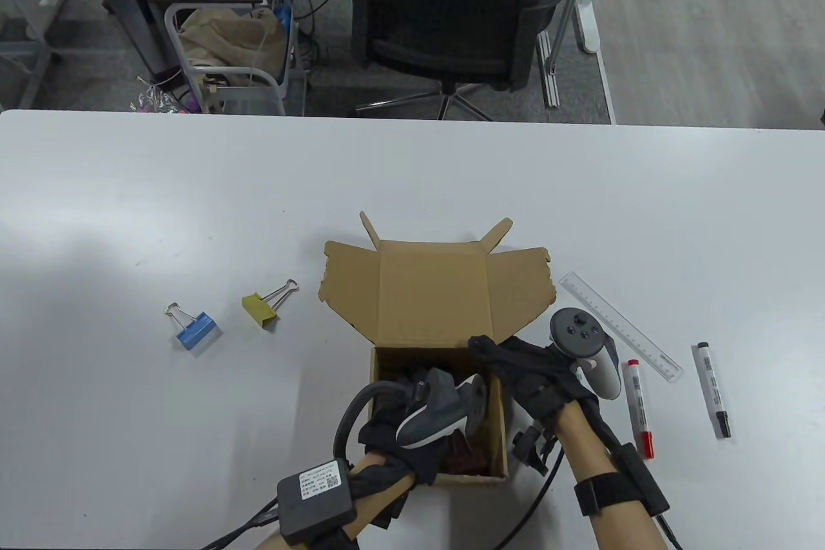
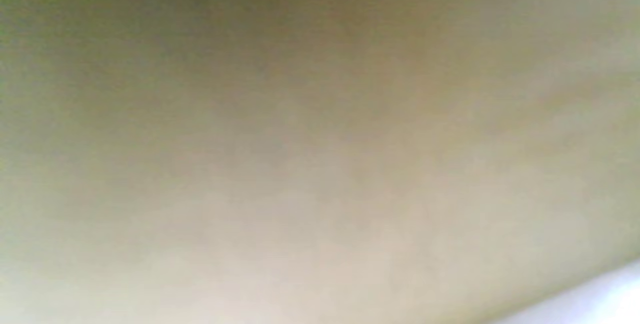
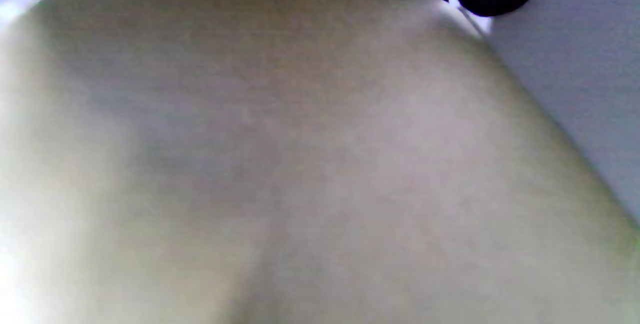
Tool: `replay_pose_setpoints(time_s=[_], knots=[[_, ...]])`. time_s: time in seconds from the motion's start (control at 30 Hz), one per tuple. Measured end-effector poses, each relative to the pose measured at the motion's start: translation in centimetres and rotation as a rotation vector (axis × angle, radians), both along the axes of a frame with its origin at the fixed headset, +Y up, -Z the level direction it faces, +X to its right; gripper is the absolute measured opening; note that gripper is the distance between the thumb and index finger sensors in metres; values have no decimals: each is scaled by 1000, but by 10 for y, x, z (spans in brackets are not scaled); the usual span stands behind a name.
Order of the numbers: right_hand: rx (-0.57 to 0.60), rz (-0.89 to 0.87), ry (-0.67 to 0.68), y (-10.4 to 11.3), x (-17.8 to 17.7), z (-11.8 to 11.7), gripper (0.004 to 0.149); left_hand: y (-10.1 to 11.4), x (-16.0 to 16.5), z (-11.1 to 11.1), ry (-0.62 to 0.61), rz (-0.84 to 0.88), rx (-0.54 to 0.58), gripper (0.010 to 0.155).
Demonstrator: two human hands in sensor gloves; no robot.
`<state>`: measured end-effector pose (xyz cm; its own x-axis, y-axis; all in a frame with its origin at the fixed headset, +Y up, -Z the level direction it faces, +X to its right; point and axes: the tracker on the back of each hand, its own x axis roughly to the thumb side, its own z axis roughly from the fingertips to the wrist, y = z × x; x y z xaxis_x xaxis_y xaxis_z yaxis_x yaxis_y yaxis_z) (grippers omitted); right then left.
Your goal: Open four flaps of mailer box and unpack office supplies
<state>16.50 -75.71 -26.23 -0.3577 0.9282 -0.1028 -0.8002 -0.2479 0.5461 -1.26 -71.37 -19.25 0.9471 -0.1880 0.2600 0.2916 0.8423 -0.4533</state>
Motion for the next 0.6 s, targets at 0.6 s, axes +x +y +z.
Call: replay_pose_setpoints(time_s=[0.6], knots=[[-9,-1,26,1,0,-3,62,-5,7,6,33,29,5,62]])
